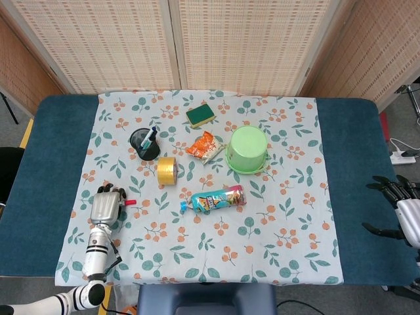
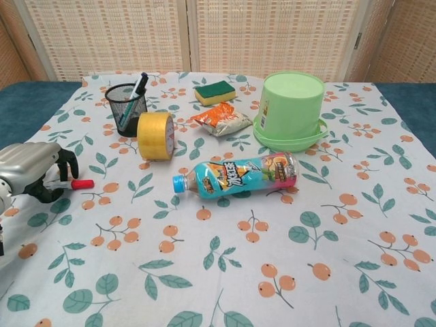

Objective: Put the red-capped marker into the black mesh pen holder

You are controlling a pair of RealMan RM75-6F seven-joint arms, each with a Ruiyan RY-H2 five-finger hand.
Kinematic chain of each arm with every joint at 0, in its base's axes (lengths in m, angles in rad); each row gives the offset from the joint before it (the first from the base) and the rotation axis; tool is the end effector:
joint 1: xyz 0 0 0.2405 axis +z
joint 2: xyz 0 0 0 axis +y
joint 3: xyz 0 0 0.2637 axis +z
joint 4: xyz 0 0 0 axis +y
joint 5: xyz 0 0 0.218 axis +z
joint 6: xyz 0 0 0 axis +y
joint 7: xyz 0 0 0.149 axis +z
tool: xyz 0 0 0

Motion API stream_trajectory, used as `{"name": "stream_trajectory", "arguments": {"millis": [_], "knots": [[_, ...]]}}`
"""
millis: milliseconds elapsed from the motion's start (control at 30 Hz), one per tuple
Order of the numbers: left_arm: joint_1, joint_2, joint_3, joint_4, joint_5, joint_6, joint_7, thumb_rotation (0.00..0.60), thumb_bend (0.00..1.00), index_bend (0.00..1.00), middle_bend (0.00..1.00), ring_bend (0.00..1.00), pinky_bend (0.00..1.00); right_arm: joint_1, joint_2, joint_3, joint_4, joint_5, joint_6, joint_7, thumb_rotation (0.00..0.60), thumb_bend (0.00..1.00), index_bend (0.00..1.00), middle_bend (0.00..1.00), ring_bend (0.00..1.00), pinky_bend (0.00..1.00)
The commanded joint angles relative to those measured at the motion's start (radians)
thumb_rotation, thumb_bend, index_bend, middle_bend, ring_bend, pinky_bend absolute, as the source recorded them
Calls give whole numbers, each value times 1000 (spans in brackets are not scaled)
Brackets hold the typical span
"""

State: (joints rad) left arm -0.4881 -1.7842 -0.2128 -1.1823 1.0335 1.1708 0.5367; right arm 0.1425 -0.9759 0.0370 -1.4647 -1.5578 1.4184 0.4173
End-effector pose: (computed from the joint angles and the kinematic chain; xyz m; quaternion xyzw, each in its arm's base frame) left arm -0.2601 0.3233 -0.0455 -0.6381 -0.3998 -0.2786 0.5961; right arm -0.3460 -0.2072 0.2103 0.5994 -0.4235 0.4218 0.5323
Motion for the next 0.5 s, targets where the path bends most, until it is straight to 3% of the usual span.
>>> {"name": "stream_trajectory", "arguments": {"millis": [33, 367, 500], "knots": [[2, -3, 2, 5, 2, 6, -2, 600, 362, 474, 513, 198, 226, 0, 0, 0, 1, 1, -1, 1, 600, 0, 263, 140, 186, 77], [13, -10, 5, 19, 14, 36, -10, 600, 363, 489, 545, 216, 240, 2, 1, -3, 2, -12, 3, 13, 600, 0, 274, 140, 192, 107], [23, 20, 3, -24, 53, 103, 6, 600, 363, 480, 551, 217, 244, 2, -1, -3, 7, -13, 5, 18, 600, 0, 279, 140, 193, 111]]}}
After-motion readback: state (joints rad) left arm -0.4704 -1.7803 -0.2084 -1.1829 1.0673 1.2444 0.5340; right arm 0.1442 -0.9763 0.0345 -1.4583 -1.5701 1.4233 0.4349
